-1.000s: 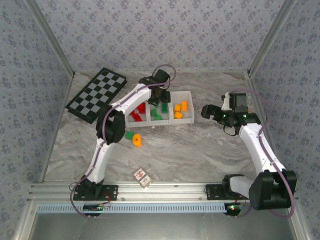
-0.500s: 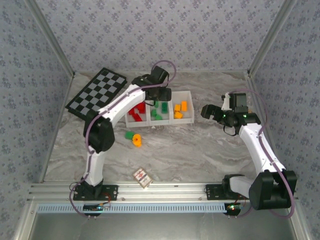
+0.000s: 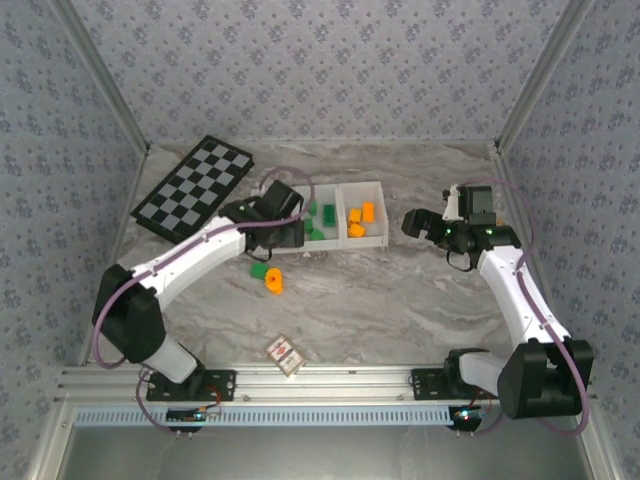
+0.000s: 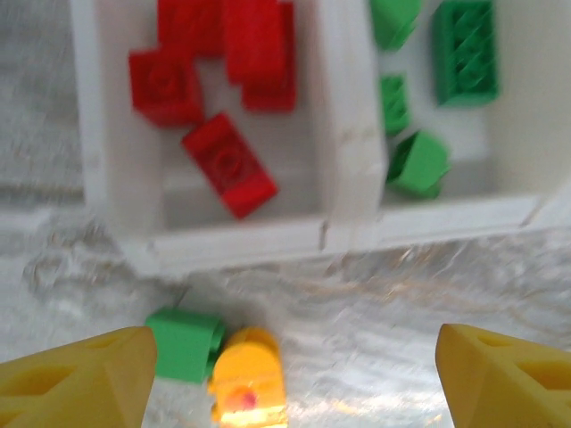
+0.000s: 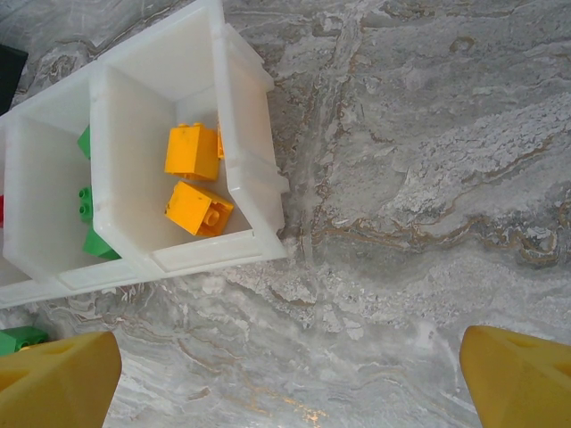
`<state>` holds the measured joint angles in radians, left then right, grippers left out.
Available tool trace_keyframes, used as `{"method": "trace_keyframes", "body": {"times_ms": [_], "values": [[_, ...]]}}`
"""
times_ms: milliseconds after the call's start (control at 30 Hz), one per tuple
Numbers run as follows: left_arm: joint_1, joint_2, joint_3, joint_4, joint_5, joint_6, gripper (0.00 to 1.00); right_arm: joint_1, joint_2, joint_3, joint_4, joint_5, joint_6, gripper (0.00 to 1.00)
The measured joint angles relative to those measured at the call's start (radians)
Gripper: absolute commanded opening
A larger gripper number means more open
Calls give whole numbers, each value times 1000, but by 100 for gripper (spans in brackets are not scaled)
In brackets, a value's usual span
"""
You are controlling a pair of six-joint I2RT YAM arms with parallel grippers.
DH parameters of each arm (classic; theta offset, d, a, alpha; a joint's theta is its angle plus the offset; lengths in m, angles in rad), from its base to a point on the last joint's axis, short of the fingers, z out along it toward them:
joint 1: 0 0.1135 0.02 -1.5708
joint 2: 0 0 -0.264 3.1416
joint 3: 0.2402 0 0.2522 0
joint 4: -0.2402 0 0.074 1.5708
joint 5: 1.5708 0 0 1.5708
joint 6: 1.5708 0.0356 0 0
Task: Sort the legos into containers by color
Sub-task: Pick up the lego from the center of the table.
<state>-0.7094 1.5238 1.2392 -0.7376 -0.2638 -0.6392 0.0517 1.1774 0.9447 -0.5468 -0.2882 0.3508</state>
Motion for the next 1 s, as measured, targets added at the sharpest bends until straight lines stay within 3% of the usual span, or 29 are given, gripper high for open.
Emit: {"method": "trace_keyframes", "body": {"times_ms": [167, 500, 1000], "values": [[-20, -69, -138, 0, -16, -84, 100, 0, 8, 0, 2, 0, 0, 100], [-47, -97, -288, 19, -10, -207, 99, 1, 10, 0, 3, 0, 0, 100], [-56, 66, -306, 164, 79, -254, 80, 6, 16, 0, 5, 0, 0, 100]]}}
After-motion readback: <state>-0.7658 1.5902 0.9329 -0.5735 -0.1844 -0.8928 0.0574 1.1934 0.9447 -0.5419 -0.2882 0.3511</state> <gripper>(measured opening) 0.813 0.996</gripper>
